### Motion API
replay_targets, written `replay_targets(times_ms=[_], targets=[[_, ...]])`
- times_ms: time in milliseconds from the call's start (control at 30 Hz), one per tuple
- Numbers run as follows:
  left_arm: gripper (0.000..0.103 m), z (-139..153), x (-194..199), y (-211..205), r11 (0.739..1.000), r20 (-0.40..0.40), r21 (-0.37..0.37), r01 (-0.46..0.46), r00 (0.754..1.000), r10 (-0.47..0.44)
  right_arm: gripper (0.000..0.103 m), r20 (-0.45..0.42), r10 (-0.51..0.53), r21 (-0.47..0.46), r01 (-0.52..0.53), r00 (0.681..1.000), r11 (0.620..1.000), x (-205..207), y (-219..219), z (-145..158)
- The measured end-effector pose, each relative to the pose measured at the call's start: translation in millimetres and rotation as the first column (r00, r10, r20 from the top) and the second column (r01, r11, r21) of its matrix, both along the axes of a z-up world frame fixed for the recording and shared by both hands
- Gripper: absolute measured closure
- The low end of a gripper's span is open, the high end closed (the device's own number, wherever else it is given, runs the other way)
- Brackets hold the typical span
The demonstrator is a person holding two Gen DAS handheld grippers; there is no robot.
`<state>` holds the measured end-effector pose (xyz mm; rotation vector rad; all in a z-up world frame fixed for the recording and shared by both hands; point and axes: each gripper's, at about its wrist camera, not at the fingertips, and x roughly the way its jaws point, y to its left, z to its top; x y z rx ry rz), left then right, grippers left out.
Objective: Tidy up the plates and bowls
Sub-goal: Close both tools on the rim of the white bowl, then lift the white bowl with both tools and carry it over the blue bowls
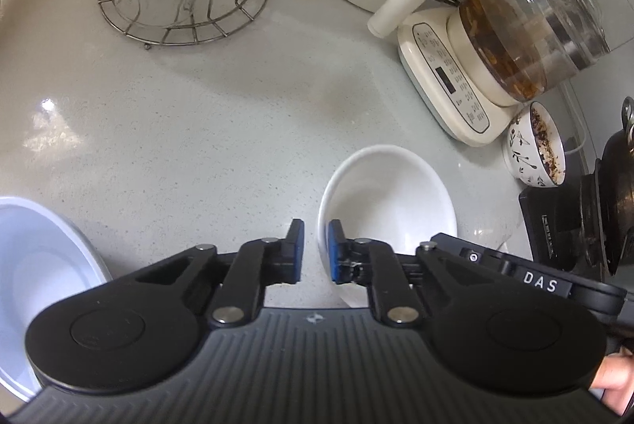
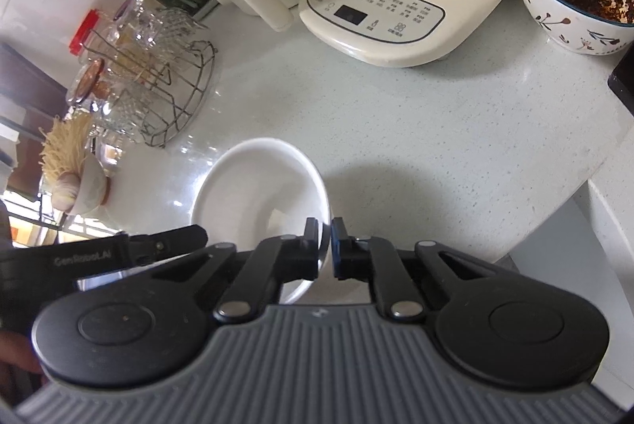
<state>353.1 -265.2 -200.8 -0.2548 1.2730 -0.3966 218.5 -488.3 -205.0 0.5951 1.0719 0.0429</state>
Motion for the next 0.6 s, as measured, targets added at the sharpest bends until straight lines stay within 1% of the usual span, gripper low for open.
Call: replay_targets(times_ms=[133, 300, 600], targets=[[0.095, 1, -3, -1, 1.0, 0.005, -0.001, 0.01, 1.0, -0.01, 0.095, -0.001, 0.001, 0.012, -0.001, 1.0, 1.0, -2, 0, -1], [0.096, 9, -7, 2, 1.0, 0.027, -0.011, 0.014, 1.0, -0.014, 0.095, 0.008, 0.002, 0.006, -0.002, 1.0, 1.0, -4, 2, 2], [0.096, 33, -11, 16, 0.998, 0.057, -0.055, 0.017, 0.998, -0.014, 0.095, 0.053, -0.023, 0.011, 0.023, 0.998, 1.0, -13, 7, 26]])
